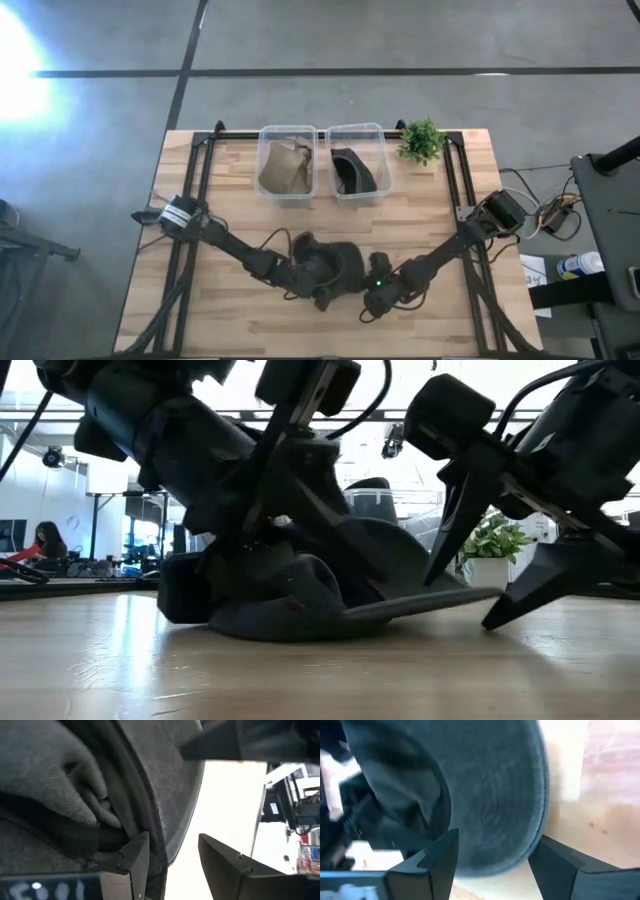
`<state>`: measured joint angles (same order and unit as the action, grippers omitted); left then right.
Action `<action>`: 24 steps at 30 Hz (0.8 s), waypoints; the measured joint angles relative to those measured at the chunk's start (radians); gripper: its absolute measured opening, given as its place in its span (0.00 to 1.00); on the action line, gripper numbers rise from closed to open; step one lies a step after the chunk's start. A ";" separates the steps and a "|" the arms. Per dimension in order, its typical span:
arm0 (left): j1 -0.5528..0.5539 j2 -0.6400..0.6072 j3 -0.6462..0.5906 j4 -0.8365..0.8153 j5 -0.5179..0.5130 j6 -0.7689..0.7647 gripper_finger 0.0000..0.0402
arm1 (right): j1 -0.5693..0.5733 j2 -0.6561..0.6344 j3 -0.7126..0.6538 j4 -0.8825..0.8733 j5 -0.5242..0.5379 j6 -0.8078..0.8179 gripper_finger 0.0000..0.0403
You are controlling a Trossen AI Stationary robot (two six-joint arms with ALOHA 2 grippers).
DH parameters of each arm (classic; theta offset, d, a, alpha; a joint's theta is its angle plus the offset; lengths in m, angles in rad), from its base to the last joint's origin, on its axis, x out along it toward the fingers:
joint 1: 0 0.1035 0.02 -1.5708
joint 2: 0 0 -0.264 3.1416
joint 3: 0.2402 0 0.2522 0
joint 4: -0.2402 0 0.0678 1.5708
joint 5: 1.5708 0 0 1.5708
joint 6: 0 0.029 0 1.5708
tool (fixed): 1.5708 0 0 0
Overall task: Pick & Place hat
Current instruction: Put the black cap into the right transparent bin
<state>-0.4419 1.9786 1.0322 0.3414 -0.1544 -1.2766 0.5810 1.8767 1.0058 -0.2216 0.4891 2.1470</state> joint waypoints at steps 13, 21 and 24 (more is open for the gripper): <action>0.002 0.008 0.076 -0.031 -0.015 0.176 0.41 | -0.022 -0.002 -0.009 -0.006 0.041 -0.077 0.27; 0.004 -0.084 0.074 -0.126 -0.083 0.246 0.41 | -0.018 -0.061 -0.007 -0.087 0.053 -0.162 0.04; 0.004 -0.158 0.075 -0.157 -0.108 0.288 0.41 | -0.019 -0.124 -0.008 -0.160 0.059 -0.232 0.04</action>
<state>-0.4380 1.8211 1.1069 0.1848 -0.2623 -0.9883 0.5617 1.7525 0.9981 -0.3812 0.5481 1.9146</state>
